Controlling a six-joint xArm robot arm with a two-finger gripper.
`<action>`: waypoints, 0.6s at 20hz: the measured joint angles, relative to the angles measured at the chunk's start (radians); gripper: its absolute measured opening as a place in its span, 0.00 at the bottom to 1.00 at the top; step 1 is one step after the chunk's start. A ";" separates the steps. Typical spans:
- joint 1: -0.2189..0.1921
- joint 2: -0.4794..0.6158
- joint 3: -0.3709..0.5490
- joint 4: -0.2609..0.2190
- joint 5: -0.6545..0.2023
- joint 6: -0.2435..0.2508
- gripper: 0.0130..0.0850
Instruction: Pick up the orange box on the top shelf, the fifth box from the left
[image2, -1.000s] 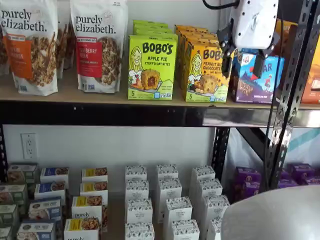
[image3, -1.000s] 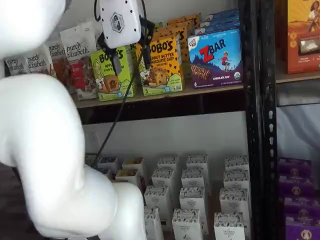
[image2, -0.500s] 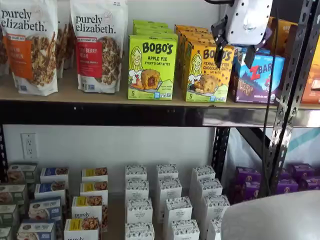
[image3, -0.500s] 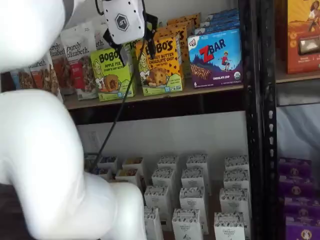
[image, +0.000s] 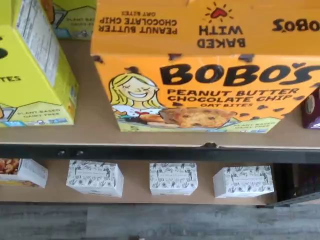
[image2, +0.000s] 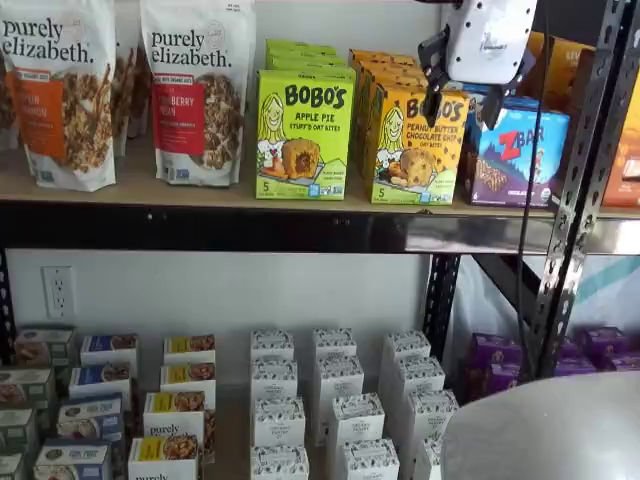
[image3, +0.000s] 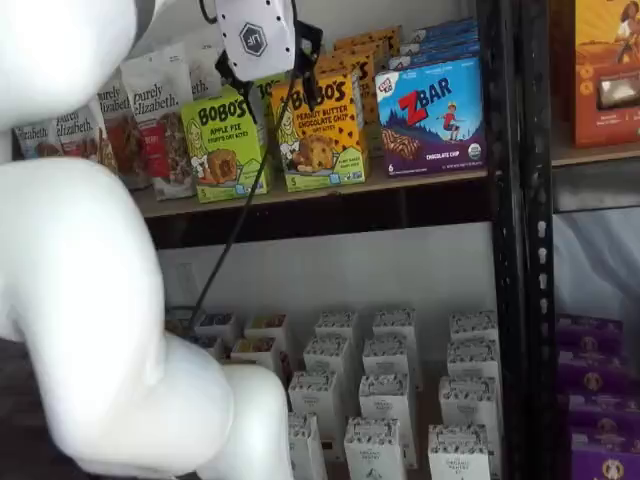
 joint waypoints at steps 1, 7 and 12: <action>-0.008 0.006 -0.002 0.002 -0.001 -0.007 1.00; -0.023 0.046 -0.020 -0.002 -0.033 -0.021 1.00; -0.009 0.090 -0.053 -0.003 -0.069 -0.008 1.00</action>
